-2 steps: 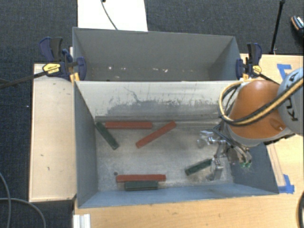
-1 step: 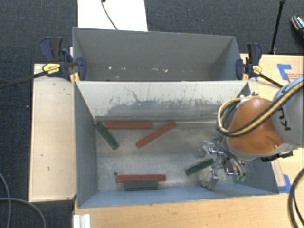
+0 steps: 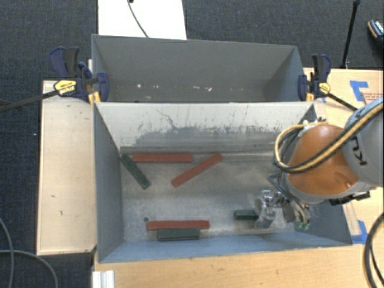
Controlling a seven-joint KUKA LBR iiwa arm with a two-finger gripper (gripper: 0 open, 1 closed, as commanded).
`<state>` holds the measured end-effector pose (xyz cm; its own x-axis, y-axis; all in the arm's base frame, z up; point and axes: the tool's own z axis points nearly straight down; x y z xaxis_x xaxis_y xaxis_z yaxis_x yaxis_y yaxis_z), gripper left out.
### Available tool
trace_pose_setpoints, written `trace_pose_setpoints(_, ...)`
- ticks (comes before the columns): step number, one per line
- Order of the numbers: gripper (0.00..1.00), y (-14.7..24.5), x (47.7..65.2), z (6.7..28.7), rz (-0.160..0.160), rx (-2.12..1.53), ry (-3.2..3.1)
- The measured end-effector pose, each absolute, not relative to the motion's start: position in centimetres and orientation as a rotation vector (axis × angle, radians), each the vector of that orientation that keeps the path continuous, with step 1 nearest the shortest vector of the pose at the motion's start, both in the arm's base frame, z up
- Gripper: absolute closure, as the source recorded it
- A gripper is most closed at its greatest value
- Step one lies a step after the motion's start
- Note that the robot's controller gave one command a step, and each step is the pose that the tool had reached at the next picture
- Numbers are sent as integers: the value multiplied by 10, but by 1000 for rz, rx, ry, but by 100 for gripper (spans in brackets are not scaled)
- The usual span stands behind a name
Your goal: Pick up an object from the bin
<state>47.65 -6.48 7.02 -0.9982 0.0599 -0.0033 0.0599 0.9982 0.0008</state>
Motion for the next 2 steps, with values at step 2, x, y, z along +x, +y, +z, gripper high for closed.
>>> trace_pose_setpoints(2,100,-67,482,272,-5,-492,3091)
